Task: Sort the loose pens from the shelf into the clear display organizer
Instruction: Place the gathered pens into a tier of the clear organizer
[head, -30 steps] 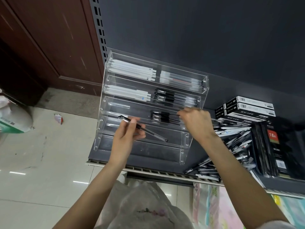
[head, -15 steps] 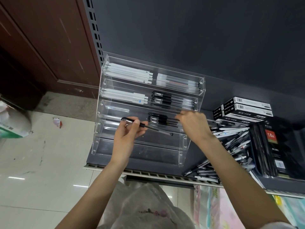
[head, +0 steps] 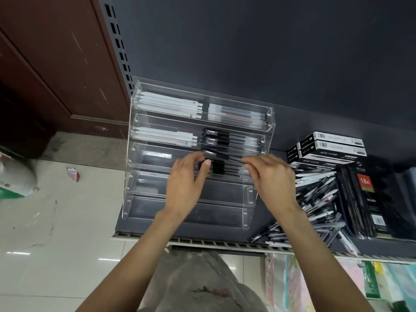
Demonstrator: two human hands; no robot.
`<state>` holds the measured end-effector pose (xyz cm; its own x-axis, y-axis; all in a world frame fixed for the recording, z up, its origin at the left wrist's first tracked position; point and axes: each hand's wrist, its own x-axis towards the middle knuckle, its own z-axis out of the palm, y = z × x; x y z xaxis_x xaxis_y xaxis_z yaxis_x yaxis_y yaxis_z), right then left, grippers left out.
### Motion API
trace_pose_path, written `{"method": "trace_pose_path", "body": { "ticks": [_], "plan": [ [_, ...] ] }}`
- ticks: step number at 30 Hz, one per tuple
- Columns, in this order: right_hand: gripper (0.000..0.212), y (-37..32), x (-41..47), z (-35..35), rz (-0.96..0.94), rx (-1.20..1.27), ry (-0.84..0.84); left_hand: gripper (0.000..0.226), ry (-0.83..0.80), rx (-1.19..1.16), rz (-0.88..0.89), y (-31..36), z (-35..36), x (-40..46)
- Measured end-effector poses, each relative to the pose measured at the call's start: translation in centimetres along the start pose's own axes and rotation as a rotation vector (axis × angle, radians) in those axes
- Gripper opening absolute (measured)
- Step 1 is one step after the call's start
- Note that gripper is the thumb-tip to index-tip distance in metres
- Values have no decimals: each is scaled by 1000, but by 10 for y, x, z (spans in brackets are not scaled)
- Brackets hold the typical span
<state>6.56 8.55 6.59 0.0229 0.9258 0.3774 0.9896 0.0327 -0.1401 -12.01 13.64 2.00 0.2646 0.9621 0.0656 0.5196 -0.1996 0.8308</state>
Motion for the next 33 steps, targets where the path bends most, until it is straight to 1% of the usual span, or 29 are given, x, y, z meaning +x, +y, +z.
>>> {"method": "trace_pose_path", "body": {
  "ticks": [1,2,4,7,11,13,15,19,21,24,26,30,33],
  "plan": [
    [16,5,0,1,18,-43,2,33,17,182,91,-7,1,3],
    [18,8,0,3,29,-82,-6,33,33,290,153,-12,2,5],
    [23,13,0,9,30,-146,-36,26,62,375,208,-18,4,8],
    [30,9,4,16,-16,-245,-109,24,67,429,205,-22,3,10],
    [33,1,9,21,-105,-309,-123,41,-3,440,169,-18,2,11],
    [33,1,11,24,-135,-342,-102,44,-20,434,169,-18,2,10],
    [33,4,12,29,-167,-355,-73,41,-28,426,163,-20,1,11],
    [35,10,9,37,-193,-325,-48,25,-32,404,166,-24,1,12],
    [31,10,8,39,-171,-301,-86,23,-23,391,176,-24,1,12],
    [36,8,5,41,-99,-257,-168,21,-13,355,173,-22,1,12],
    [38,9,2,43,-44,-232,-193,21,-14,337,179,-21,-1,11],
    [35,6,-1,42,22,-194,-189,24,-43,321,164,-23,-2,11],
    [26,4,-2,42,47,-166,-149,26,-61,313,162,-26,-3,10]
  ]
}}
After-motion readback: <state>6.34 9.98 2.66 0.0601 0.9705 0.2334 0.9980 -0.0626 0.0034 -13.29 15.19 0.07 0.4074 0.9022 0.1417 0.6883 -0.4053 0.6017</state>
